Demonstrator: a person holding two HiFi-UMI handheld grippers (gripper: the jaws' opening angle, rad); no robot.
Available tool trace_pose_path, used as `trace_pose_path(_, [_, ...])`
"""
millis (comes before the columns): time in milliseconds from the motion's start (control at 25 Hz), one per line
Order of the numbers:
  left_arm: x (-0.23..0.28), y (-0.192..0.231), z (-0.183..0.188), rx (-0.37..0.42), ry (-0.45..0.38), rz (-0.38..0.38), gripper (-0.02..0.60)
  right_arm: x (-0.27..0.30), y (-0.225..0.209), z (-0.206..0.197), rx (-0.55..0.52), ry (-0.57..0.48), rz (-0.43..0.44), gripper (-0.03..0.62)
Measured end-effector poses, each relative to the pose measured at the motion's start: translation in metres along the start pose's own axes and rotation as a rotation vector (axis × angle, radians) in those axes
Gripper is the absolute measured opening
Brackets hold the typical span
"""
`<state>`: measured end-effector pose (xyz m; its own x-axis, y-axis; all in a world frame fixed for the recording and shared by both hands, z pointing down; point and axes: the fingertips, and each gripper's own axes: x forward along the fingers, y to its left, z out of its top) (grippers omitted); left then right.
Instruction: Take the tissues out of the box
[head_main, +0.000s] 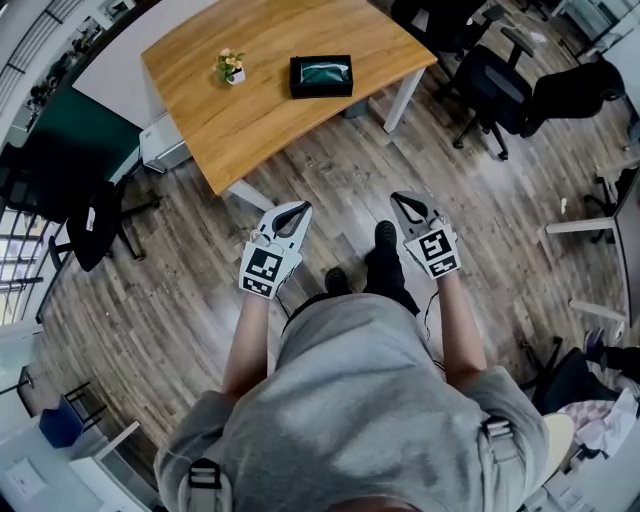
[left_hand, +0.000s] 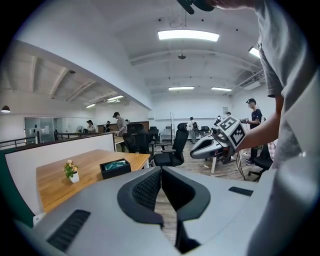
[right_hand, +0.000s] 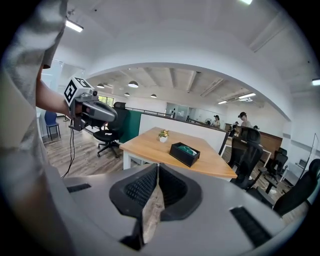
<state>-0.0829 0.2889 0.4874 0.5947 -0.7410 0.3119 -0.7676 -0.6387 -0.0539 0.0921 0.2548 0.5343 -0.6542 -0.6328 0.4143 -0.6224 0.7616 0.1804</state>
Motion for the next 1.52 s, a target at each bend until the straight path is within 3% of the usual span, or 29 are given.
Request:
trace_pose_path(280, [0.001,-0.005,-0.002,-0.004,0.003,-0.033,0.031,0.003,0.007,0.011,-0.046,-0.014,0.009,0.112])
trace_pose_path(440, [0.000,-0.010,-0.007,-0.015,0.012,-0.052,0.108,0.005,0.011,0.018,-0.075,-0.019,0.018,0.194])
trace_pose_path(800, [0.008,-0.021,-0.005,-0.022,0.011,-0.109,0.211,0.004,0.020,0.018,-0.040,-0.044,0.028,0.384])
trace_pose_path(1080, [0.008,-0.032,-0.010,-0.018,0.032,-0.134,0.269,0.007,0.027,0.016,-0.030,-0.047,0.047,0.410])
trace_pose_path(1520, [0.009,-0.024,-0.009,-0.009,0.023,-0.122,0.273,0.014,0.027,0.020,-0.037,-0.049,0.022,0.411])
